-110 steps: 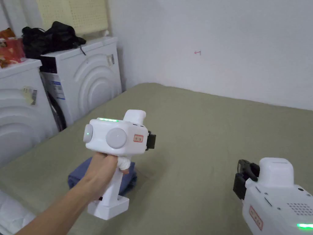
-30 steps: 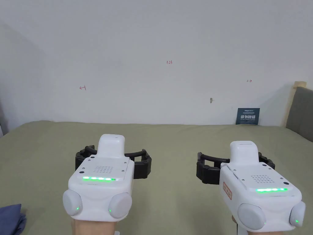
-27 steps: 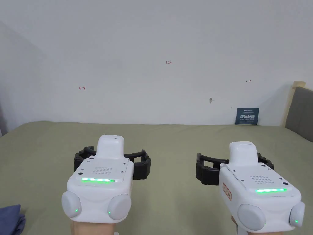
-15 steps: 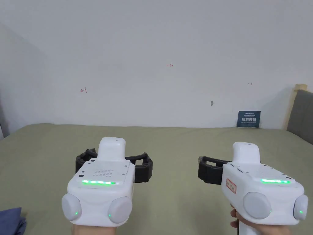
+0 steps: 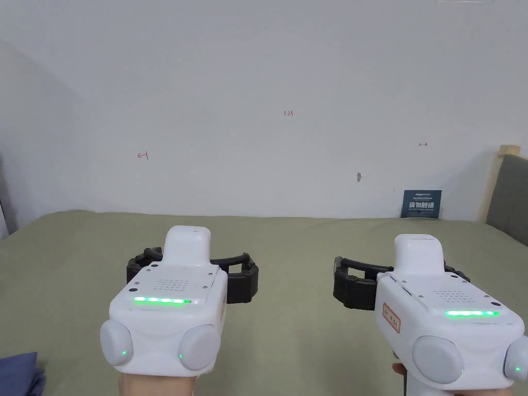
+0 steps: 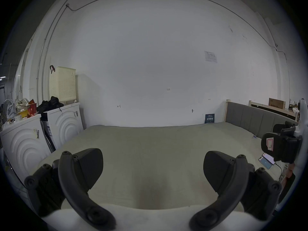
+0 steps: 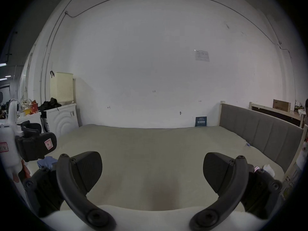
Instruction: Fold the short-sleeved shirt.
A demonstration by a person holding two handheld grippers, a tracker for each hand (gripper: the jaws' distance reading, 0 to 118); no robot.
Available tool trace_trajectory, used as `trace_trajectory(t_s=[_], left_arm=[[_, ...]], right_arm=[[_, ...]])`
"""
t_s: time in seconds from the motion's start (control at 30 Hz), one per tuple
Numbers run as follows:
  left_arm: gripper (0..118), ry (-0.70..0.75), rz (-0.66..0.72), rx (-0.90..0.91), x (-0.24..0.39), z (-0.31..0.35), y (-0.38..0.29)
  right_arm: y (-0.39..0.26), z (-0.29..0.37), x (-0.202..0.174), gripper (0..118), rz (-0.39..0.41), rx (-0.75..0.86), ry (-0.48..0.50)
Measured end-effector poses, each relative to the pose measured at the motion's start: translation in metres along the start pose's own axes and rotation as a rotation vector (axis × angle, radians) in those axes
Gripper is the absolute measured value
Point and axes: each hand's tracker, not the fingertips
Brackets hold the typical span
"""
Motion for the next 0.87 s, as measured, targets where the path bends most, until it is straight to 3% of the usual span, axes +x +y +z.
trace_trajectory(t_s=[0.23,0.4,0.67,0.73,0.87], left_arm=[[118,-0.014,0.030,-0.017,-0.002,0.000,0.003],[118,-0.018,0.034,-0.028,-0.001,-0.001,0.002],[118,-0.039,0.038,-0.036,0.000,-0.001,0.005],[118,-0.038,0.028,-0.039,0.001,-0.001,0.005],[118,-0.036,0.031,-0.046,-0.001,-0.002,0.004]], right_arm=[[0.004,-0.001,-0.002,118,0.022,-0.021,-0.042],[0.002,-0.005,-0.006,118,0.079,-0.015,-0.062],[0.013,-0.013,0.008,118,-0.044,-0.222,0.060],[0.012,-0.015,0.009,118,-0.011,-0.185,0.094],[0.009,-0.012,-0.002,118,0.057,-0.130,-0.052]])
